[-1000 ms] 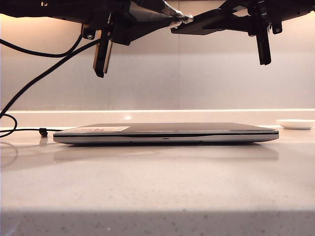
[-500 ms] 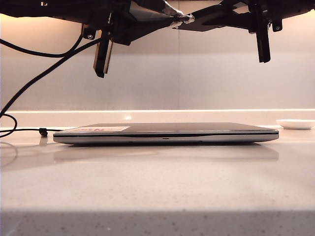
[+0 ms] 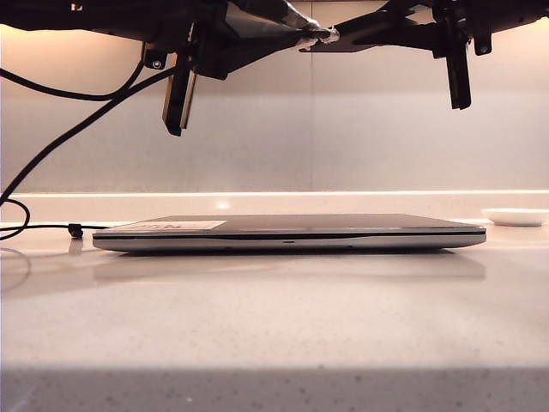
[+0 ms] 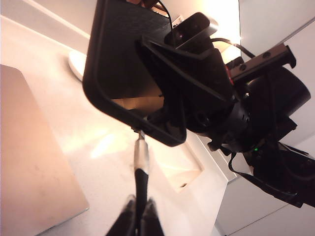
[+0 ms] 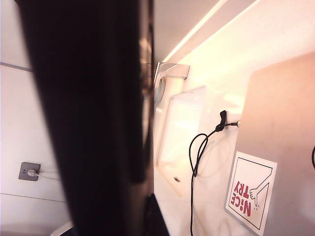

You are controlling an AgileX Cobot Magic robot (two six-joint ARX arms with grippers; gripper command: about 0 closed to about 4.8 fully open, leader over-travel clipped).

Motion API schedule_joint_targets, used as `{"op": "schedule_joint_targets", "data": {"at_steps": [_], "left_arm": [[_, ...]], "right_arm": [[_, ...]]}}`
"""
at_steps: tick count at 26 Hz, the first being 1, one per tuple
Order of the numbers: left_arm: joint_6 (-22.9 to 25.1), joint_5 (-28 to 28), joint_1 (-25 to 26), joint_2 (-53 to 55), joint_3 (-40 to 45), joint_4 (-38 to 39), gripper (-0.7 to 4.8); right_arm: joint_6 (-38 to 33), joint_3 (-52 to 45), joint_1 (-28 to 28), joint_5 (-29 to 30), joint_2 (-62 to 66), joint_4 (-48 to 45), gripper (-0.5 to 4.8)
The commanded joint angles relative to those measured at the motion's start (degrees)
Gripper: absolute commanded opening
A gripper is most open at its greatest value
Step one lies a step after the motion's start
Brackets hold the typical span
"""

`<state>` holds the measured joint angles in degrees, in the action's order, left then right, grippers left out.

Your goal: Pick up the charging cable and the phone, plug the charging cable into the charging port on the phone, and finally place them back on the table.

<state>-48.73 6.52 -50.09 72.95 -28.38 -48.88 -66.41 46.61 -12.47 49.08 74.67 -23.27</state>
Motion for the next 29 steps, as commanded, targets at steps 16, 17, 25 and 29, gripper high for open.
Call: {"op": "schedule_joint_targets", "data": {"at_steps": [16, 17, 25, 29], "left_arm": [[0.04, 0.15, 0.31, -0.17, -0.17, -1.01, -0.06], [0.04, 0.15, 0.31, -0.17, -0.17, -1.01, -0.06], [0.02, 0.15, 0.31, -0.15, -0.17, -1.01, -0.06], [0.04, 0.15, 0.31, -0.17, -0.17, -1.01, -0.06]], "right_arm": [[2.25, 0.44, -0.15, 2.14, -0.46, -2.21, -0.06], [2.64, 0.44, -0.15, 2.29, -0.46, -2.21, -0.06], [3.43, 0.44, -1.09, 3.39, -0.46, -2.16, -0.06], [3.39, 0.44, -2.34, 2.93, -0.46, -0.13, -0.06]]}}
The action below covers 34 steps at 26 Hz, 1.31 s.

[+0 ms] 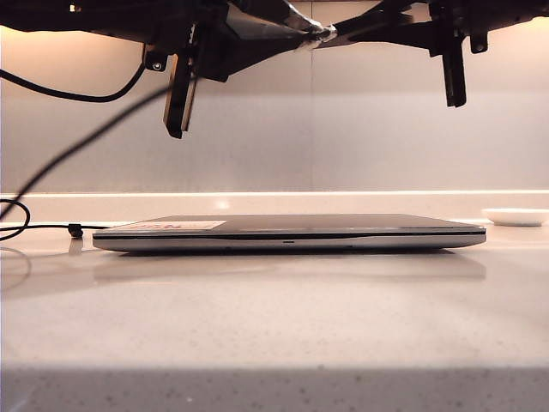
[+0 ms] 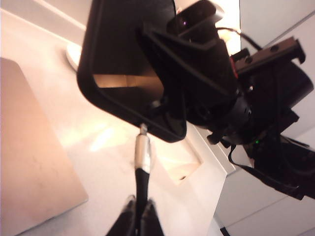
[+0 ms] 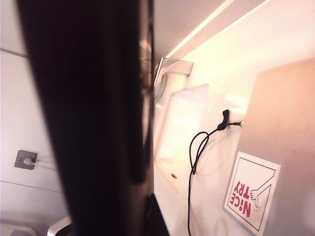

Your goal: Pick up the charging cable and the phone, plug the charging cable into the charging port on the phone, and finally place them back on the table.

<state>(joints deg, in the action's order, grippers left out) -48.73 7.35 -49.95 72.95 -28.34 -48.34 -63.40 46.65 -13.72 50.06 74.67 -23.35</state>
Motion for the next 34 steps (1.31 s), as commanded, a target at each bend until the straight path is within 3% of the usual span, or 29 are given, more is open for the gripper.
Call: {"op": "schedule_joint_targets", "data": {"at_steps": [1, 12, 21, 30, 34], "left_arm": [[0.04, -0.68, 0.17, -0.17, -0.22, -1.55, -0.06], [0.04, -0.68, 0.17, -0.17, -0.22, -1.55, -0.06], [0.07, -0.68, 0.17, -0.17, -0.22, -1.53, -0.06], [0.31, -0.68, 0.17, -0.2, -0.22, -1.6, 0.01], [0.83, -0.68, 0.17, -0.22, -0.24, -1.92, 1.19]], "right_arm": [[0.42, 0.39, -1.09, 1.99, -0.46, 0.72, -0.06], [7.82, 0.37, -0.83, 3.26, -0.46, 1.4, -0.06], [7.87, 0.37, -0.76, 6.51, -0.46, 2.75, -0.06], [8.15, 0.44, 1.64, 3.91, -0.55, 2.32, -0.06], [8.15, 0.44, 3.65, 3.93, -0.63, 2.58, -0.06]]}}
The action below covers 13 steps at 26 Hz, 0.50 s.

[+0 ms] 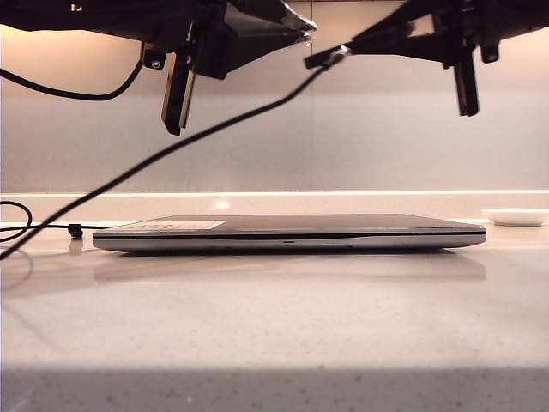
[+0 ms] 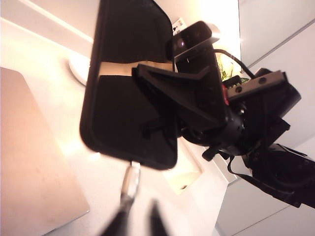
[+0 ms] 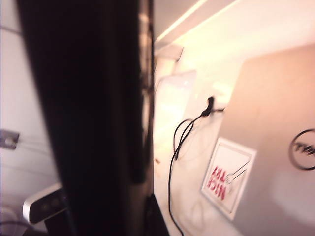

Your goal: Pick up the charging cable and the phone, plug the charging cable into the charging port on the phone, and finally place them back on the table.

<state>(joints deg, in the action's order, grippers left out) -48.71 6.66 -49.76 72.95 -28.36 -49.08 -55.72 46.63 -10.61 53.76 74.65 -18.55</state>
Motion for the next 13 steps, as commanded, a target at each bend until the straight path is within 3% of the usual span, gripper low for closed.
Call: {"op": "schedule_joint_targets", "data": {"at_steps": [1, 5, 13], "left_arm": [[1.2, 0.02, -0.02, -0.22, -0.22, -1.2, 1.42], [3.98, 0.02, -0.07, -0.22, -0.22, -1.16, 2.21], [6.71, 0.02, -0.33, -0.11, -0.22, -0.15, 2.2]], "right_arm": [[0.48, 0.46, 0.55, 0.22, -0.61, -2.25, -0.06], [0.2, 0.46, 0.24, 0.0, -0.61, -2.27, -0.06], [-0.26, 0.46, -0.66, -0.11, -0.61, -2.34, -0.06]]}}
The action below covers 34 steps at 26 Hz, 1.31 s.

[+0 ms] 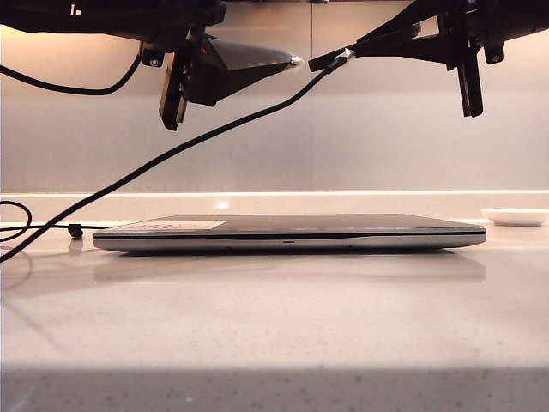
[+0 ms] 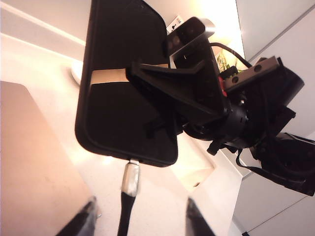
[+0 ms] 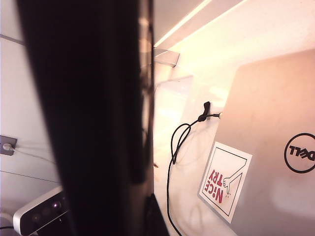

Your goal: Pick up the charging cable and the phone, plug the charging cable into the charging port on the phone, and finally place them back on the table.

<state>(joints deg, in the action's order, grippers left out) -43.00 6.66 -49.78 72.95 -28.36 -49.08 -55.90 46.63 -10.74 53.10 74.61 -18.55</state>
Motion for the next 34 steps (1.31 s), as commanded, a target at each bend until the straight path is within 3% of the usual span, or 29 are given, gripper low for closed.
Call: {"op": "schedule_joint_targets", "data": {"at_steps": [1, 15, 17, 19, 21, 25, 34], "left_arm": [[1.03, 0.02, -0.63, -0.09, -0.22, -0.02, 2.2], [1.25, 0.02, -2.54, 0.39, -0.2, 2.03, 2.13], [1.25, 0.02, -2.54, 0.39, -0.22, 2.03, 1.77], [1.25, 0.02, -2.51, 0.39, -0.22, 2.05, 0.79], [1.22, 0.02, -2.54, 0.39, -0.22, 2.05, 0.15], [1.2, 0.02, -2.51, 0.39, -0.2, 2.03, -0.08], [-1.01, 0.02, -2.45, 0.39, -0.22, 1.79, -0.07]], "right_arm": [[-0.09, 0.46, -0.57, 0.55, -0.57, -2.34, -0.06], [-1.09, 0.46, -3.63, -0.42, -0.55, -2.43, -0.06], [-1.09, 0.46, -4.0, -0.44, -0.55, -2.43, -0.06], [-1.09, 0.46, -4.0, -0.42, -0.55, -2.43, -0.06], [-1.09, 0.46, -4.02, -0.44, -0.55, -2.43, -0.06], [-1.09, 0.46, -4.02, -0.42, -0.55, -2.43, -0.06], [-0.26, 0.44, -4.04, 0.28, -0.55, -2.45, -0.06]]}}
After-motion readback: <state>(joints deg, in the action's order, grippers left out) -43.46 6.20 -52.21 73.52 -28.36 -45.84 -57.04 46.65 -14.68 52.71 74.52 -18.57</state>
